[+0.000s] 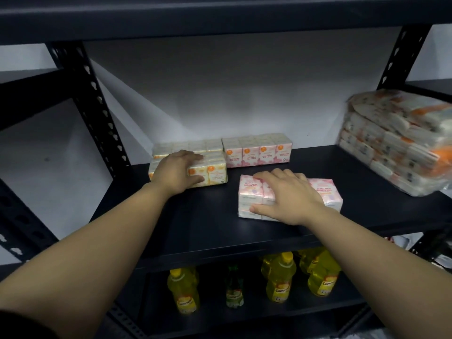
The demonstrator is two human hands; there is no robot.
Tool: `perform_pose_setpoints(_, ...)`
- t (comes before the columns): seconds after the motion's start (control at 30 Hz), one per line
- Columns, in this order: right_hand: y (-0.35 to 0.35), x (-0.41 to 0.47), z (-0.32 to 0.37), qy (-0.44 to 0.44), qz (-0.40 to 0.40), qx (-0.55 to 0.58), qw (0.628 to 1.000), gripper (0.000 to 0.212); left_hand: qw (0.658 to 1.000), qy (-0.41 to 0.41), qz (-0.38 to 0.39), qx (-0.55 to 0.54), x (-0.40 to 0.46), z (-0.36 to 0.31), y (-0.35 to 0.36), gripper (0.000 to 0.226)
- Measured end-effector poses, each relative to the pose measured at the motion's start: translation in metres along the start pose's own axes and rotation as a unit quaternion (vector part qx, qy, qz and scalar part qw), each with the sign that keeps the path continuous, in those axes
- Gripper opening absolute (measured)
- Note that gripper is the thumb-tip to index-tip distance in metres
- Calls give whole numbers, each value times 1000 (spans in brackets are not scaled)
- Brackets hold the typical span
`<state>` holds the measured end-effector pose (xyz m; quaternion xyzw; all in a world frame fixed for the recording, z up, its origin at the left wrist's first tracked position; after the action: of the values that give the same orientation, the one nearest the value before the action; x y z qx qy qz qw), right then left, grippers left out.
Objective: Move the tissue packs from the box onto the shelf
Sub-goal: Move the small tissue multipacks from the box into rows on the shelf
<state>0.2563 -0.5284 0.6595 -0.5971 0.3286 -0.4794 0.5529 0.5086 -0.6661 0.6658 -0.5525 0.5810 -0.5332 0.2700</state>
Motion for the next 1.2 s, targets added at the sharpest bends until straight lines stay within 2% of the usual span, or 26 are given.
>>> perform_pose_setpoints(0.17, -1, 1, -2, -7, 6, 14, 1000, 87, 999, -6, 4, 33, -1, -8, 1, 73)
perform_pose_setpoints(0.23, -5, 0, -3, -11, 5, 50, 999, 91, 1000, 10, -18, -8, -12, -25, -4, 71)
perform_pose_setpoints(0.3, -17, -4, -5, -14, 0, 107, 994, 96, 995, 64, -19, -67, -29, -55, -7, 64)
perform_pose_setpoints(0.43, -45, -31, -31, -10, -16, 117, 993, 94, 968, 111, 129, -187, -62, -100, 13, 67)
perform_pose_setpoints(0.5, -50, -53, -56, 9, -22, 105, 994, 89, 960, 121, 153, -202, -70, -109, 22, 71)
perform_pose_setpoints(0.57, -48, -74, -79, 28, -31, 119, 992, 82, 960, 119, 137, -214, -73, -112, 24, 70)
perform_pose_setpoints(0.7, -38, -96, -96, 35, -81, 184, 979, 65, 966, 102, 90, -218, -74, -114, 20, 58)
perform_pose_setpoints(0.87, -37, -101, -102, 57, -143, 265, 952, 43, 946, 28, 107, -305, -76, -109, 20, 44)
perform_pose_setpoints(1.0, -38, -94, -101, 78, -154, 338, 925, 24, 942, -24, 118, -314, -76, -102, 19, 25)
perform_pose_setpoints(1.1, -34, -87, -101, 91, -155, 325, 928, 25, 941, -65, 126, -306, -77, -99, 24, 21)
perform_pose_setpoints(1.2, -31, -80, -100, 96, -162, 307, 933, 38, 943, -86, 113, -299, -75, -98, 26, 25)
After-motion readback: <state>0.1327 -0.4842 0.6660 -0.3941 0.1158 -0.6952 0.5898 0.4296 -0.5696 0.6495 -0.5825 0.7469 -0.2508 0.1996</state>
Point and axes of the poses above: each hand's wrist, its own x-axis towards the middle knuckle, its own y-axis out of the palm, z = x × y, the point moved 8 cm from there along x, towards the middle knuckle, and after that the axes turned 10 degrees about -y, right-handed, at the moved point
